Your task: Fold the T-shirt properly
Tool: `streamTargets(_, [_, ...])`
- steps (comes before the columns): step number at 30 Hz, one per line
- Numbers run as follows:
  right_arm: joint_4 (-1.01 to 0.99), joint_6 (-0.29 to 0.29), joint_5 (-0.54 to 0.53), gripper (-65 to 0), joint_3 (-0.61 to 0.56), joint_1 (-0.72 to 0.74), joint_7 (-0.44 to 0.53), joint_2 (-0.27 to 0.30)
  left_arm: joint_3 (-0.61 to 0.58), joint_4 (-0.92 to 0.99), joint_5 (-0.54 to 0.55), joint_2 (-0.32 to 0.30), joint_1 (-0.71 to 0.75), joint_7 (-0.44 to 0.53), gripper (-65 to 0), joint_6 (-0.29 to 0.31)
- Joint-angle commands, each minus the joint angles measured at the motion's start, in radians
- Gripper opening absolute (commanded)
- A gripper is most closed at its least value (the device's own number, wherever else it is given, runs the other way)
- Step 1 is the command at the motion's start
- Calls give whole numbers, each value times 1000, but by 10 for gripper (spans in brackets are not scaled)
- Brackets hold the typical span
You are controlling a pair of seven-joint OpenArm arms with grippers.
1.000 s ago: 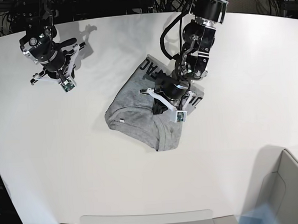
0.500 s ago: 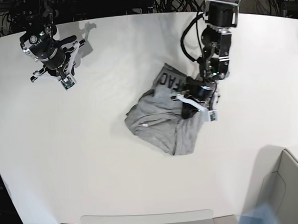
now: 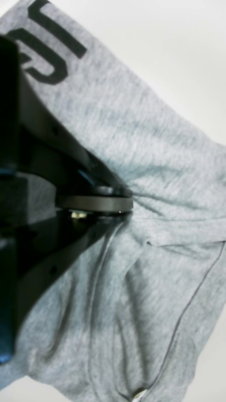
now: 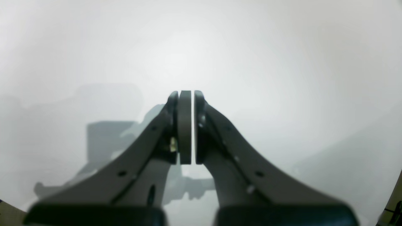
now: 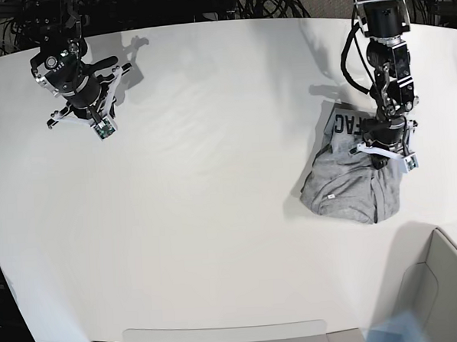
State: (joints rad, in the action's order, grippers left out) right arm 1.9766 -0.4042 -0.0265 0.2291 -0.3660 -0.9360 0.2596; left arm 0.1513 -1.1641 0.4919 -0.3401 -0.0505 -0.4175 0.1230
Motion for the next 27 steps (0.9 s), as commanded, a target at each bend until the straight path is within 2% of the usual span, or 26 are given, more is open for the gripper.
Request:
streamTargets(1, [34, 4, -3, -642, 6, 5, 15, 10, 3, -50, -11, -7, -2, -13, -650, -7])
streamTargets(8, [89, 4, -3, -642, 17, 40, 36, 10, 4, -452, -11, -3, 88, -13, -650, -7])
streamTargets(15, [94, 4, -6, -642, 97, -64, 236, -47, 4, -724, -11, -3, 312, -13, -650, -7])
streamTargets(21, [96, 4, -183, -642, 143, -235, 251, 5, 23, -873, -11, -3, 568, -13, -650, -7])
streamTargets(25, [96, 4, -349, -642, 255, -357, 251, 11, 75, -873, -11, -3, 711, -13, -650, -7])
streamTargets(27, [96, 3, -422, -642, 313, -443, 251, 47, 97, -874, -11, -3, 805, -13, -650, -7])
